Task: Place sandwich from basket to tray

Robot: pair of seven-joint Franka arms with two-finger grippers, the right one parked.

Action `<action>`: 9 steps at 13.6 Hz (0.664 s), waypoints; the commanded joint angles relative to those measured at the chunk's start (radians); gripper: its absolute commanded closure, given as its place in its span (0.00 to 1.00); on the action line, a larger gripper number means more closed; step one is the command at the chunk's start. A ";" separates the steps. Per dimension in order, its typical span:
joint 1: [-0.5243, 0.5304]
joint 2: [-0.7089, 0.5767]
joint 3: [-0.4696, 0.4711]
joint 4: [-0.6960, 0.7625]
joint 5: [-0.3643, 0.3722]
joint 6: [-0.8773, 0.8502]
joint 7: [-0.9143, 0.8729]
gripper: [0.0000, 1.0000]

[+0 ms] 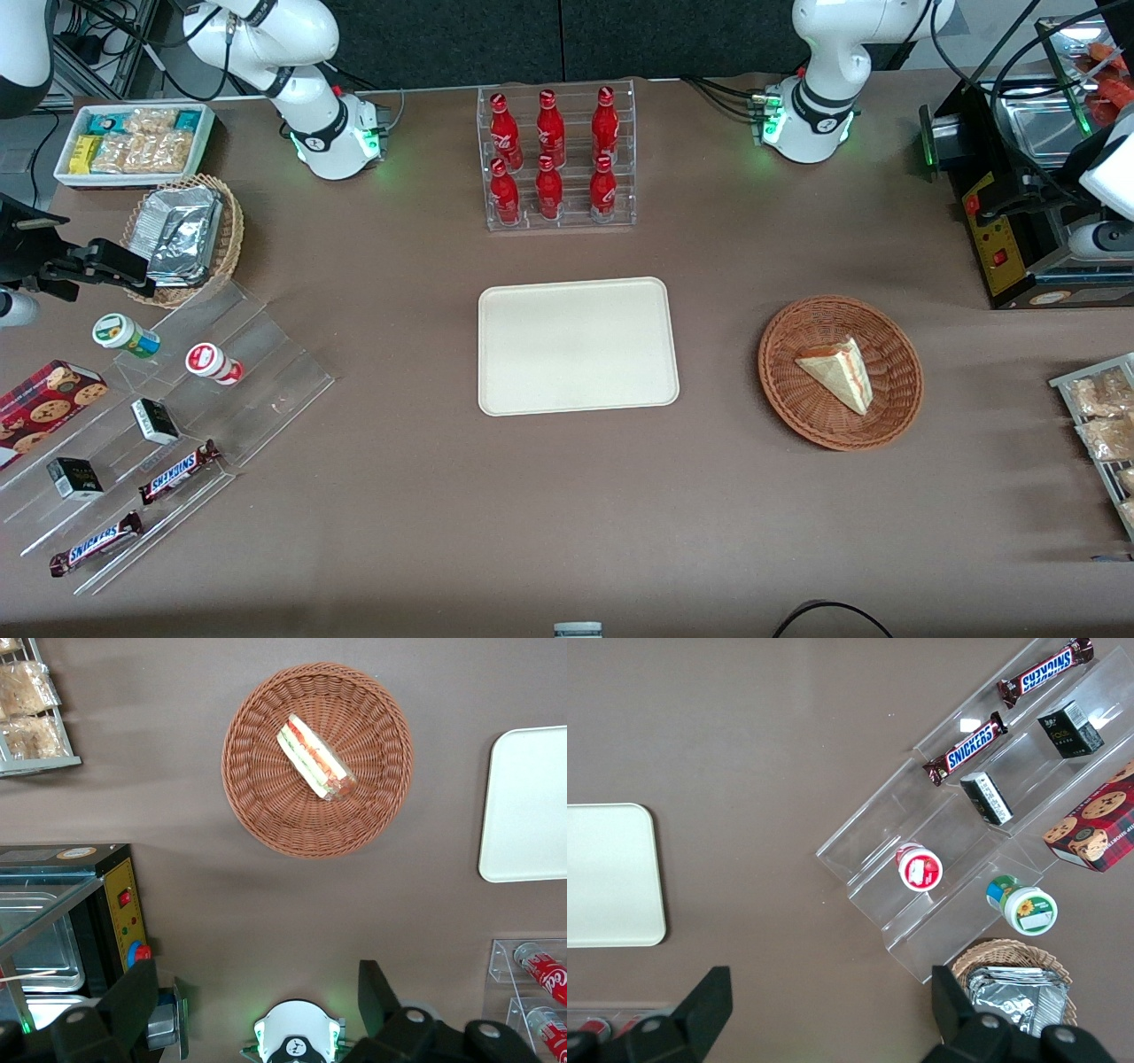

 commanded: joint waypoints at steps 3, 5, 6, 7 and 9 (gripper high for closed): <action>0.015 -0.003 -0.022 -0.004 -0.013 0.015 0.013 0.00; 0.015 0.008 -0.022 -0.019 -0.009 0.029 0.011 0.00; 0.015 0.008 -0.022 -0.033 -0.009 0.044 0.011 0.00; 0.015 0.006 -0.022 -0.064 -0.007 0.076 0.010 0.00; 0.015 -0.003 -0.022 -0.153 -0.007 0.165 -0.071 0.00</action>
